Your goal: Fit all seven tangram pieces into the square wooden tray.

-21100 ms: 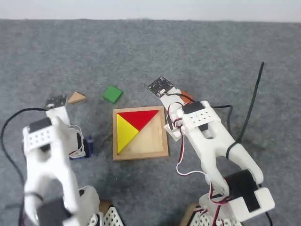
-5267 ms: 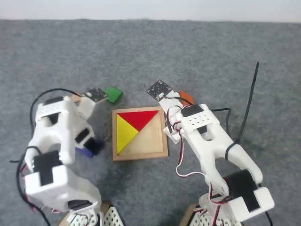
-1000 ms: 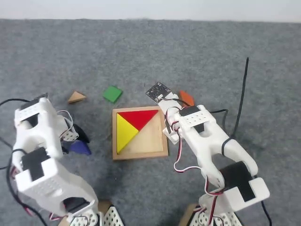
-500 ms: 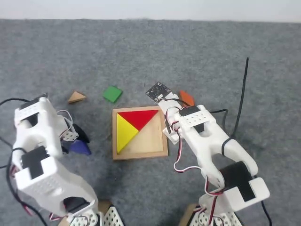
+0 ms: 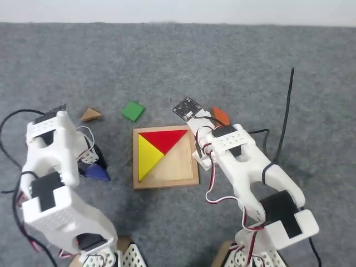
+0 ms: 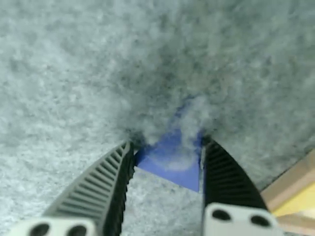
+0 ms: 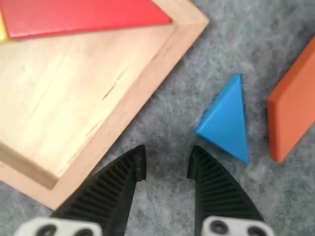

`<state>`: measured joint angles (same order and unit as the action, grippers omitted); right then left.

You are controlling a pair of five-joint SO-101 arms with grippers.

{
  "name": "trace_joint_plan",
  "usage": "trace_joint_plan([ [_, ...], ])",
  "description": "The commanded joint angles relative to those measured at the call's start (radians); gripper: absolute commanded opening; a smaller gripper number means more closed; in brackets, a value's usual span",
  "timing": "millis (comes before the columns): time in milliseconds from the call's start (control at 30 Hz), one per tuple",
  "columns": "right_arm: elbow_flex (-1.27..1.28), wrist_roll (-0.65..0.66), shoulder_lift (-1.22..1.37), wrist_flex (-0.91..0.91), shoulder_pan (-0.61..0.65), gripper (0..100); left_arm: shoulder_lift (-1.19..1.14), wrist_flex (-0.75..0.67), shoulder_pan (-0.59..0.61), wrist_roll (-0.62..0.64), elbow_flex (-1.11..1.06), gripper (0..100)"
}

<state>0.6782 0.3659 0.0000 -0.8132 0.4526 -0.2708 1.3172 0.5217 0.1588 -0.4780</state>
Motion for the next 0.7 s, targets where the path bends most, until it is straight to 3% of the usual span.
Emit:
trace_joint_plan([
  [0, -0.032, 0.011, -0.015, -0.015, 0.007, 15.5, -0.029, -0.025, -0.028, 0.008, -0.073, 20],
  [333, -0.032, 0.011, -0.015, -0.015, 0.007, 15.5, -0.028, -0.029, -0.029, 0.008, -0.076, 12],
  [667, -0.032, 0.011, -0.015, -0.015, 0.007, 15.5, 0.015, -0.02, -0.029, 0.006, -0.082, 11],
])
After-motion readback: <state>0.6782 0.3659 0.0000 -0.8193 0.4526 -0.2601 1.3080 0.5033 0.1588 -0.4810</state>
